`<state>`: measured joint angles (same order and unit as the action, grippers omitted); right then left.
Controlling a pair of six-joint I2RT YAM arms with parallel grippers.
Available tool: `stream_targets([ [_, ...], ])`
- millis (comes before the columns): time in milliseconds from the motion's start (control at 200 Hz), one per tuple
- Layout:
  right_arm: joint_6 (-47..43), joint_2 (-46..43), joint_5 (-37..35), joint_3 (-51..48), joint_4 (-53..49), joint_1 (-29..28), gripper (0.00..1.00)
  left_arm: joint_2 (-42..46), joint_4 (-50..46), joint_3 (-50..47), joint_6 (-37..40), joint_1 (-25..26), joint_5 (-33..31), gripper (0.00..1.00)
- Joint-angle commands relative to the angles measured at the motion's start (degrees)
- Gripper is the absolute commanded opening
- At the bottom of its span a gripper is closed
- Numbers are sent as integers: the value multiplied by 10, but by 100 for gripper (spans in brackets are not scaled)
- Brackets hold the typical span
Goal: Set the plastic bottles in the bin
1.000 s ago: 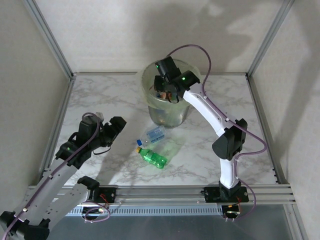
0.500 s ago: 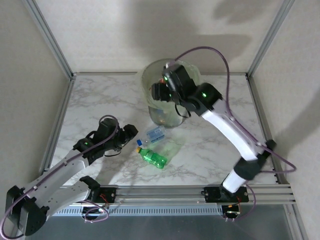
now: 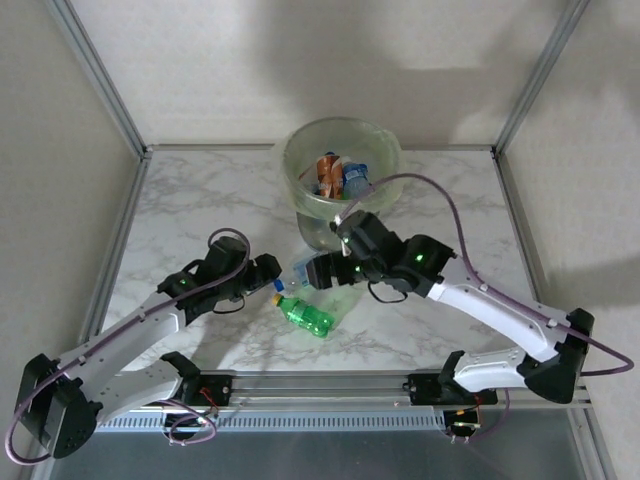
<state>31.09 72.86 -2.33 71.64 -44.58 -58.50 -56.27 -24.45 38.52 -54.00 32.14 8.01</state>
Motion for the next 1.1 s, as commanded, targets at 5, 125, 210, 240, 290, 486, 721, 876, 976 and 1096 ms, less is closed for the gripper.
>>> stream_targets([
  [5,-13,6,38,-35,38,-27,94,23,-29,5,-36,-17,-28,80],
  [125,-33,58,19,-54,53,-67,94,35,-37,15,-47,-30,-28,80],
  [210,-52,104,4,-61,67,-88,96,41,-42,20,-48,-35,-27,80],
  [240,-59,121,-4,-62,71,-93,97,43,-44,20,-47,-36,-27,80],
  [290,-68,149,-15,-58,76,-98,97,47,-47,19,-46,-37,-27,80],
  [486,-89,254,-71,-5,50,-103,97,66,-55,17,-46,-41,-29,80],
  [721,-106,311,-66,12,78,-104,95,77,-65,17,-40,-46,-34,80],
  [876,-111,349,-49,25,96,-107,90,78,-65,16,-38,-53,-30,80],
  [976,-111,363,-48,33,107,-107,88,75,-64,16,-34,-58,-26,79],
  [1096,-106,372,-50,38,110,-108,82,76,-63,16,-32,-60,-23,79],
])
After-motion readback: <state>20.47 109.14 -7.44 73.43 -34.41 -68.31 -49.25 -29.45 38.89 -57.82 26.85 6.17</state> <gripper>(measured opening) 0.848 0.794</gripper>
